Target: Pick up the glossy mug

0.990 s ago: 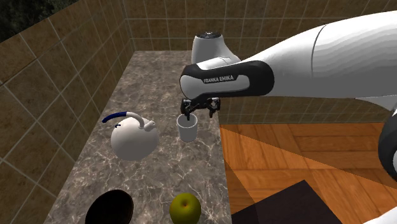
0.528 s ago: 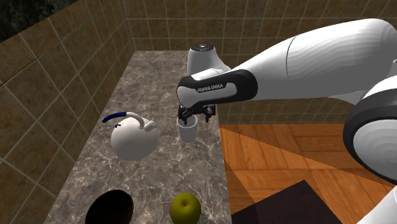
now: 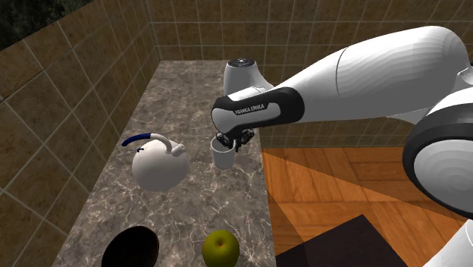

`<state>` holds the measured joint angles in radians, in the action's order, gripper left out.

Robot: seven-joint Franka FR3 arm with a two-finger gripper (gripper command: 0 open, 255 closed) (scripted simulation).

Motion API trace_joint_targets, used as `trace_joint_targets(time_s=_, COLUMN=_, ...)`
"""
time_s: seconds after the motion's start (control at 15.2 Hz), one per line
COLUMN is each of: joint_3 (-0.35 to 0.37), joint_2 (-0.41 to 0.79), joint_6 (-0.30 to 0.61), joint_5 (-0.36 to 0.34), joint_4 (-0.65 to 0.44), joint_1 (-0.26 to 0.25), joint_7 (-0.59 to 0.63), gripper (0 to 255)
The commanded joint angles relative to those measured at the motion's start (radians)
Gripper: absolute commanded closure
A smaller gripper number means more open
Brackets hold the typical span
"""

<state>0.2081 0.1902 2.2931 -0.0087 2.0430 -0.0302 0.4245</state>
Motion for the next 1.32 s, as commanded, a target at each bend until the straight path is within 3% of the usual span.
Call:
trace_joint_targets(time_s=0.0, joint_3=0.000, joint_2=0.000, joint_6=0.000, joint_5=0.000, joint_4=0.000, joint_1=0.000, joint_7=0.000, gripper=255)
trace_joint_targets(time_s=0.26, joint_3=0.000, joint_2=0.000, joint_6=-0.001, joint_5=0.000, joint_4=-0.002, joint_1=0.000, joint_7=0.001, gripper=255)
trace_joint_targets(time_s=1.25, joint_3=0.004, joint_2=-0.085, joint_6=-0.187, joint_5=0.021, joint_4=-0.104, joint_1=0.005, joint_7=-0.009, gripper=255)
